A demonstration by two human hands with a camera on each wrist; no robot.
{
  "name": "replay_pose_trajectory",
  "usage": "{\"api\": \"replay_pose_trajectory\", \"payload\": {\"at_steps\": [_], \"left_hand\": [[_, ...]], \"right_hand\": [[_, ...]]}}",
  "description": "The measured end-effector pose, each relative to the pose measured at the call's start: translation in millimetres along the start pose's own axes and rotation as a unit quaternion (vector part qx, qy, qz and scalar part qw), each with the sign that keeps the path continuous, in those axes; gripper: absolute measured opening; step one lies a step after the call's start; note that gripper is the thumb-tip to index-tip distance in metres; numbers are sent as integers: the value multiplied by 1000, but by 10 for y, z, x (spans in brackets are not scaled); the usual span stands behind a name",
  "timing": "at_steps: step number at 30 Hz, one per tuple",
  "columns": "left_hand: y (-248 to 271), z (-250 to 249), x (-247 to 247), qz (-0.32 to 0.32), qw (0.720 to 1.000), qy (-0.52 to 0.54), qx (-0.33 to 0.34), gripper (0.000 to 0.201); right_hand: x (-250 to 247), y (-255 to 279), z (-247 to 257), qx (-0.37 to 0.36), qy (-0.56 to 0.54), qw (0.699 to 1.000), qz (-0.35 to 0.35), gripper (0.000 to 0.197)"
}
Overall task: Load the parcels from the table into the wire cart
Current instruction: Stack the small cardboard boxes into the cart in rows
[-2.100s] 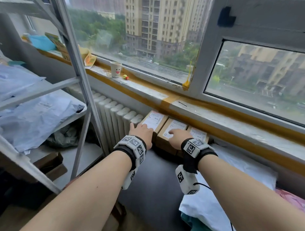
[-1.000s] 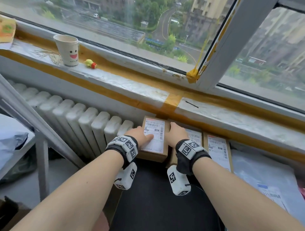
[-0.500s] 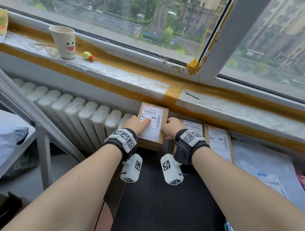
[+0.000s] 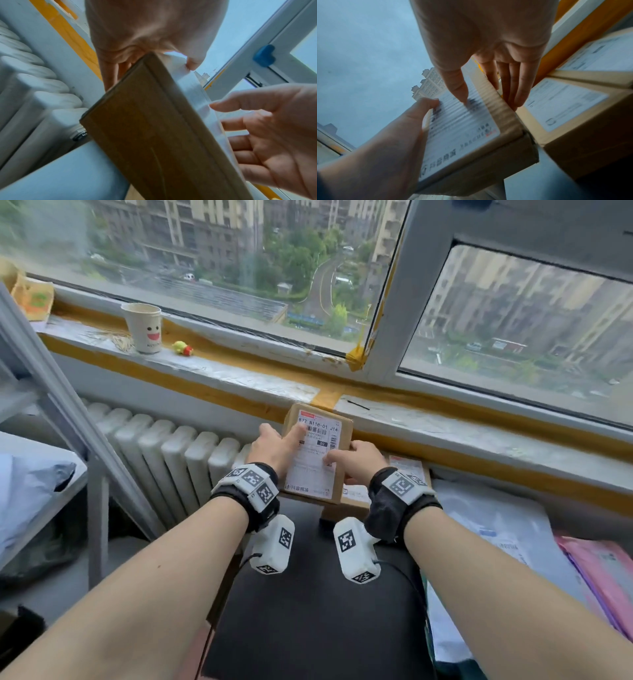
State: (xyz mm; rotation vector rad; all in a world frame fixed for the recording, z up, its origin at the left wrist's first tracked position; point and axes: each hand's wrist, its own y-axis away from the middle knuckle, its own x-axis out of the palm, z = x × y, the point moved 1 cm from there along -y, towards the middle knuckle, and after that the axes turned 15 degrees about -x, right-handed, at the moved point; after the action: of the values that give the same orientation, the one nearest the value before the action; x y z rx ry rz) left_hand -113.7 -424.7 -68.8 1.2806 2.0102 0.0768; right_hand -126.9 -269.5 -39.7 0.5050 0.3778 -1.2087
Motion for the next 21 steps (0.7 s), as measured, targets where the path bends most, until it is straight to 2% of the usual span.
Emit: {"api": "replay_pose_trajectory", "payload": {"at_steps": [4, 7, 9, 11, 16, 21], "left_hand": [[510, -84, 252, -4, 999, -7, 33, 58], [981, -224, 485, -3, 998, -4, 66, 56], [1314, -322, 659, 1, 996, -6, 92, 57], [1701, -395, 909, 17, 993, -6, 117, 57], [2577, -466, 1599, 79, 985, -17, 156, 56], [3463, -494, 2394, 145, 968, -47, 201, 68]], "right_hand": [[-334, 462, -222, -21, -28, 998, -50, 25], [-668, 872, -407, -30, -22, 993, -114, 38], [-912, 1155, -558, -32, -24, 988, -152, 39], [-1186, 1497, -768, -30, -49, 981, -184, 36], [-1747, 2389, -1265, -10, -67, 967, -245, 42], [-2301, 3321, -1863, 15, -57, 950, -307, 39]]}}
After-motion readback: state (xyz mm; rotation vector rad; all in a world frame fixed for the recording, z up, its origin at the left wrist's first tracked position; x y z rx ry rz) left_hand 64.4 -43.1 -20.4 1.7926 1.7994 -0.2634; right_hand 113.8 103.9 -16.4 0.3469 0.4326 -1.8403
